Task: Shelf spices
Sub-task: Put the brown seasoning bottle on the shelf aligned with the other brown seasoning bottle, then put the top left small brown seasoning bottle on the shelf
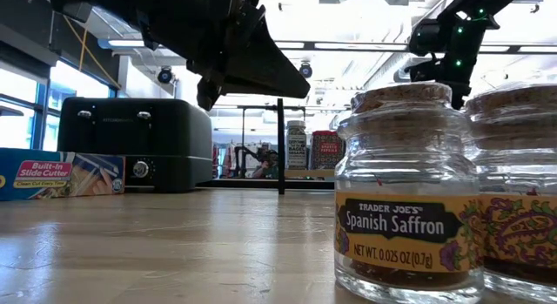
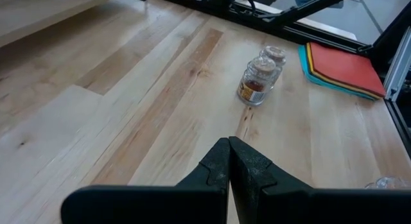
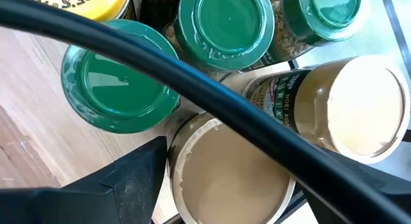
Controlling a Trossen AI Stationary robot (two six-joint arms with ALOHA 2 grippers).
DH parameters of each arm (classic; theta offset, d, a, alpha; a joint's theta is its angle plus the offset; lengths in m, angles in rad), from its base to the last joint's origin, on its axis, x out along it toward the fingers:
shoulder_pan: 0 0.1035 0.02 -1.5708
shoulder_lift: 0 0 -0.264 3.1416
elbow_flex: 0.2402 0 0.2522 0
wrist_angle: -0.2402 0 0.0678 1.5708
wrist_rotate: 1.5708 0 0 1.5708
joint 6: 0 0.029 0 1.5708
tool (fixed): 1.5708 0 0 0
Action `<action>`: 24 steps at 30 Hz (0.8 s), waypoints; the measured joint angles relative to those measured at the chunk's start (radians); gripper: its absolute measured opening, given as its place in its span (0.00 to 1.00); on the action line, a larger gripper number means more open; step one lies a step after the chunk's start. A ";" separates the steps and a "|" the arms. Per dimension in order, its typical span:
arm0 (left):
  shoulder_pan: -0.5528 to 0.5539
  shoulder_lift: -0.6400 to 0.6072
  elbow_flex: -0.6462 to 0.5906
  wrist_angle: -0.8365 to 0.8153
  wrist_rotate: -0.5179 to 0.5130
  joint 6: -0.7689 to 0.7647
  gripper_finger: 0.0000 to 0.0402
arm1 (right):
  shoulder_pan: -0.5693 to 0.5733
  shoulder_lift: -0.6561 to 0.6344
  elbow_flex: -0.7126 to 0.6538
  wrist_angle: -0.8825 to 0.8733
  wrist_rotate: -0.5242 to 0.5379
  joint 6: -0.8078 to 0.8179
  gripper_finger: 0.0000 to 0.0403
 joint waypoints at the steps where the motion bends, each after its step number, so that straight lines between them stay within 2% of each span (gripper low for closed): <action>1: 0.000 0.000 0.000 0.003 0.000 0.001 0.00 | 0.000 -0.001 0.000 0.000 0.004 -0.002 0.79; 9: 0.001 0.000 0.000 0.004 0.000 0.000 0.00 | 0.033 -0.039 0.000 0.019 0.089 -0.021 0.79; 16: 0.001 0.000 0.000 0.004 0.000 -0.001 0.00 | 0.082 -0.123 0.000 0.020 0.114 -0.016 0.79; 20: 0.001 0.000 0.000 0.006 0.000 -0.001 0.00 | 0.150 -0.213 0.000 0.019 0.229 0.026 0.79; 24: -0.003 0.000 0.000 0.028 0.000 0.000 0.00 | 0.286 -0.320 0.000 0.014 0.325 0.121 0.79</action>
